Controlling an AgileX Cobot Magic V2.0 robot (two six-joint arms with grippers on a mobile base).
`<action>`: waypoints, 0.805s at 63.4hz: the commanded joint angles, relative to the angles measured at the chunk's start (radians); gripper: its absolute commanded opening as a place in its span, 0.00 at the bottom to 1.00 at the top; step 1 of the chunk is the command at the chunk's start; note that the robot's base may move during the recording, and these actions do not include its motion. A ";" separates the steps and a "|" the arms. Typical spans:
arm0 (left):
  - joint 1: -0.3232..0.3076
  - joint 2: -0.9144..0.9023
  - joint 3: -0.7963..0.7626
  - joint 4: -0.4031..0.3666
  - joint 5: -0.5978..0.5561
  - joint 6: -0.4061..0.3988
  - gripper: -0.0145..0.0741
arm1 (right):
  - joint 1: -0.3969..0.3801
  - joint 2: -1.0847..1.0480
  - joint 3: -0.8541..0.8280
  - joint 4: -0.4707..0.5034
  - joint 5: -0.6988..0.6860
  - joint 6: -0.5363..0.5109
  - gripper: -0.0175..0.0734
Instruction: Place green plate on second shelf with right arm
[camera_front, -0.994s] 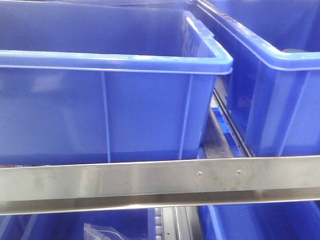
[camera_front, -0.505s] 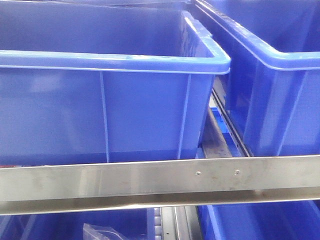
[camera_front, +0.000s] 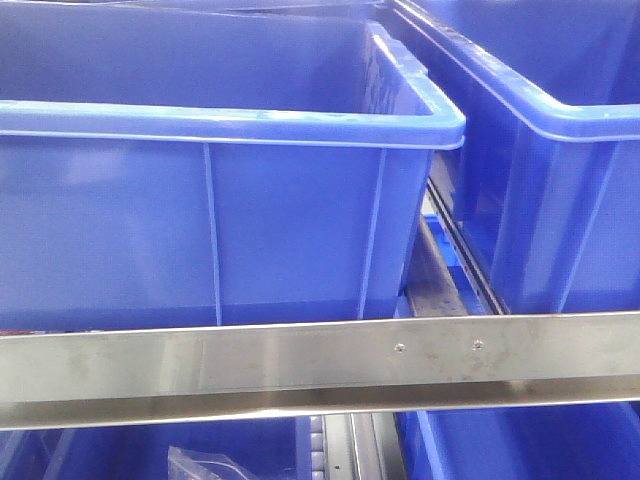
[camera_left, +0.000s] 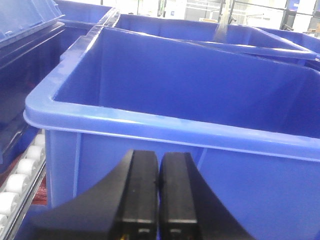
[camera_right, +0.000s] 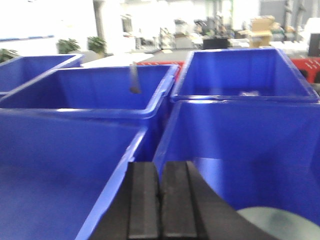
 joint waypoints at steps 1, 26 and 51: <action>-0.005 -0.016 0.041 -0.008 -0.087 -0.003 0.31 | -0.005 -0.121 0.063 -0.004 0.021 0.018 0.25; -0.007 -0.016 0.041 -0.008 -0.087 -0.003 0.31 | -0.001 -0.498 0.497 0.061 0.206 0.103 0.25; -0.007 -0.016 0.041 -0.008 -0.087 -0.003 0.31 | -0.001 -0.494 0.530 -0.012 0.183 0.074 0.25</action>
